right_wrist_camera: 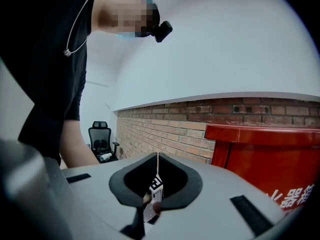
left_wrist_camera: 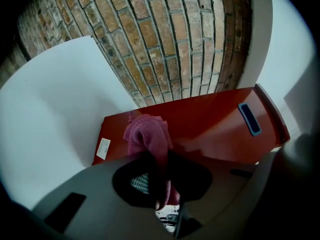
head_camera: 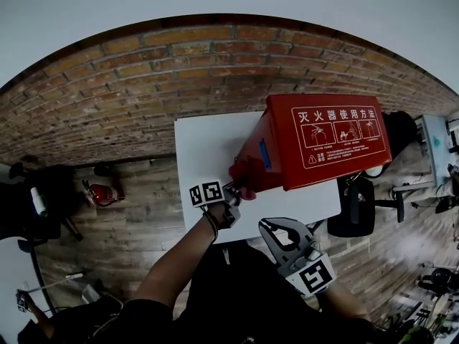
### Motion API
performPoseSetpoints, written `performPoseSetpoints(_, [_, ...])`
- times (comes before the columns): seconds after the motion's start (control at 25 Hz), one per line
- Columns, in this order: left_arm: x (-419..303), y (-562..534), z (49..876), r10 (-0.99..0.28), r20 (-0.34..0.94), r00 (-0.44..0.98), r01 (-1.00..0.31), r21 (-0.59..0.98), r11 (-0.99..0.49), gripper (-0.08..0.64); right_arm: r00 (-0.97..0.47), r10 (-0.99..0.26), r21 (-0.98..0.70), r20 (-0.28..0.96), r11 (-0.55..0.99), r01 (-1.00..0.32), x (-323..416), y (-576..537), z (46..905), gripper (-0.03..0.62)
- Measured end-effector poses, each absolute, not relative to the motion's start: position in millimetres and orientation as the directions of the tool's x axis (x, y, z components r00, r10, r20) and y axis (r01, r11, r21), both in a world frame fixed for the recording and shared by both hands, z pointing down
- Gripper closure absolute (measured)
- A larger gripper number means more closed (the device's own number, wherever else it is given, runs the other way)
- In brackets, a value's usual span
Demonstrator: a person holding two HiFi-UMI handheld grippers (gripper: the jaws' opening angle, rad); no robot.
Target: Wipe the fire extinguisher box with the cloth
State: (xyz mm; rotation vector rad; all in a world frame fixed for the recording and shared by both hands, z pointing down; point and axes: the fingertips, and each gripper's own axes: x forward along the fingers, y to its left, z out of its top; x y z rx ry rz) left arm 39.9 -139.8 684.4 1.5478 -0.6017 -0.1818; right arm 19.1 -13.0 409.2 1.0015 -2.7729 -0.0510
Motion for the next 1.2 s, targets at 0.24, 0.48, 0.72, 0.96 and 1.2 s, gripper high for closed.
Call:
performPoseSetpoints(0.24, [39.7,-138.0,668.1,-0.480,0.219,0.849,-0.233,0.972,0.032,0.476,-0.753,-0.636,0.104,0.170,0.771,-0.628,18.0,-12.3,408.3,0.566])
performPoseSetpoints(0.48, [40.1,-136.1,654.0,-0.482,0.193,0.855,-0.207,0.978,0.024,0.476,-0.753,-0.638,0.109,0.160,0.770,-0.629,16.6,-12.4,404.9,0.566])
performPoseSetpoints(0.72, [40.5,-134.6,639.2,-0.484,0.160,0.860,-0.173,0.985,0.018,0.476,-0.752,-0.640,0.116,0.161,0.769,-0.629,17.3,-10.6,404.8,0.566])
performPoseSetpoints(0.96, [41.0,-133.9,618.0,-0.490,0.121,0.863,-0.137,0.991,0.004,0.476,-0.749,-0.644,0.116,0.156,0.765,-0.634,18.9,-7.1,402.2,0.566])
performPoseSetpoints(1.2, [40.9,-134.0,599.5,-0.497,0.084,0.864,-0.102,0.995,-0.010,0.476,-0.748,-0.645,0.125,0.157,0.764,-0.633,21.2,-4.2,400.8,0.566])
